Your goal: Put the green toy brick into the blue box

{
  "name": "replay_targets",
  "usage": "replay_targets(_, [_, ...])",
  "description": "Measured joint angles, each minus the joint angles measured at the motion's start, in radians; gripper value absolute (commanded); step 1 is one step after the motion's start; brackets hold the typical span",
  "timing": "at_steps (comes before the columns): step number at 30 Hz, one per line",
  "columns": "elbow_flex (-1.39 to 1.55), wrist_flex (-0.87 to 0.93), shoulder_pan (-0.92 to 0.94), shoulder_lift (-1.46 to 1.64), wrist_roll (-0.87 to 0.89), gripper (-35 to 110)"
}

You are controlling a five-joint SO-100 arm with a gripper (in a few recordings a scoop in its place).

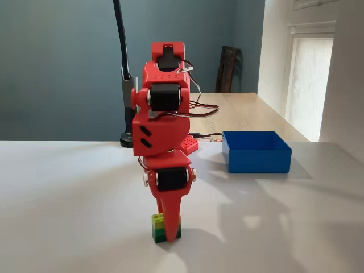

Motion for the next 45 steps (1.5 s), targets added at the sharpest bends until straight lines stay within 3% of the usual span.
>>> replay_targets(25, [0.067, 0.008, -0.003, 0.041, 0.097, 0])
replay_targets(45, [0.365, 0.044, -0.173, 0.503, 0.130, 0])
